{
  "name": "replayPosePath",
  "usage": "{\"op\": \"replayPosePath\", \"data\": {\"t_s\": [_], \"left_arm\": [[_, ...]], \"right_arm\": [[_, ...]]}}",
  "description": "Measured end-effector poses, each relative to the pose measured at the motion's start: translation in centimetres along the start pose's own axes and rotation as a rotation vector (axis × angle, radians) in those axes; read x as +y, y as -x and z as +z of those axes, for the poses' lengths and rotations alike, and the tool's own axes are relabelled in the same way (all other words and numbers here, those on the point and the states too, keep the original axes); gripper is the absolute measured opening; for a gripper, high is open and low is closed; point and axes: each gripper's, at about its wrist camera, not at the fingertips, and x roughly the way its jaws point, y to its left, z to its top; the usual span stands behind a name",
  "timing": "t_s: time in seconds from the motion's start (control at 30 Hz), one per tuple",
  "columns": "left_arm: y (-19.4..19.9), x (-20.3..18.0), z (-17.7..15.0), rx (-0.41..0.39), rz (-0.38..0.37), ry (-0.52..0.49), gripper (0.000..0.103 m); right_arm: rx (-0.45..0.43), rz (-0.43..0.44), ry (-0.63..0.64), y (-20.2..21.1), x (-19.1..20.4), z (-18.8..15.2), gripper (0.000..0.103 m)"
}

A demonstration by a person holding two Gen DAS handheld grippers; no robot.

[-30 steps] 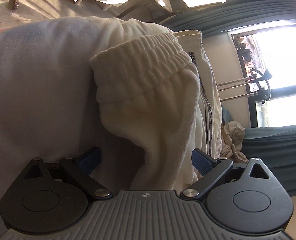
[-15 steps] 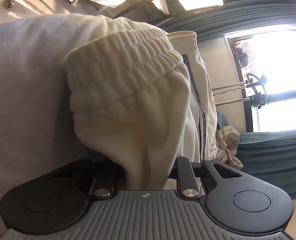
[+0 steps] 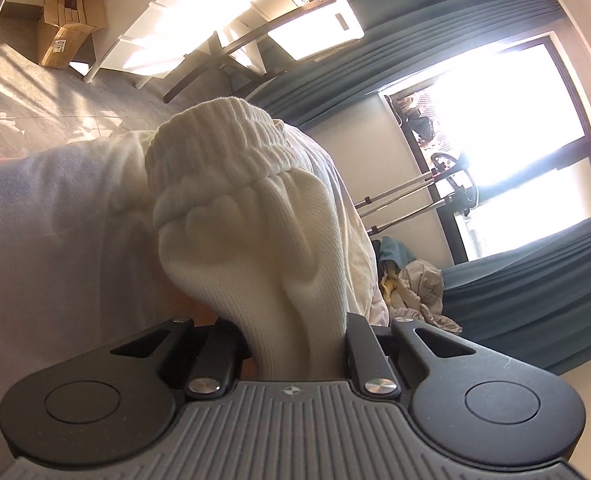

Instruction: Fold clothes

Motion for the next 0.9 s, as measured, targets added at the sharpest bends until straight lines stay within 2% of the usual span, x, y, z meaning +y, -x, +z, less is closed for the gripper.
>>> {"op": "replayPosePath", "data": {"t_s": [0.17, 0.4, 0.67, 0.77, 0.9], "left_arm": [[-0.3, 1.1, -0.2, 0.018, 0.011, 0.032, 0.015], [-1.1, 1.4, -0.2, 0.016, 0.033, 0.037, 0.015], [-2.0, -0.2, 0.5, -0.005, 0.036, -0.001, 0.015], [-2.4, -1.3, 0.8, -0.021, 0.038, -0.008, 0.015], [-3.4, -4.1, 1.7, -0.059, -0.001, -0.045, 0.015]], "right_arm": [[0.002, -0.018, 0.046, 0.2, 0.2, 0.1, 0.006], [0.033, -0.066, -0.002, -0.6, -0.9, -0.3, 0.006], [0.01, 0.007, 0.013, -0.6, 0.6, -0.4, 0.006], [0.001, 0.047, 0.047, -0.9, 2.1, -0.2, 0.006], [-0.011, 0.11, 0.13, -2.4, 5.5, 0.1, 0.006]]}}
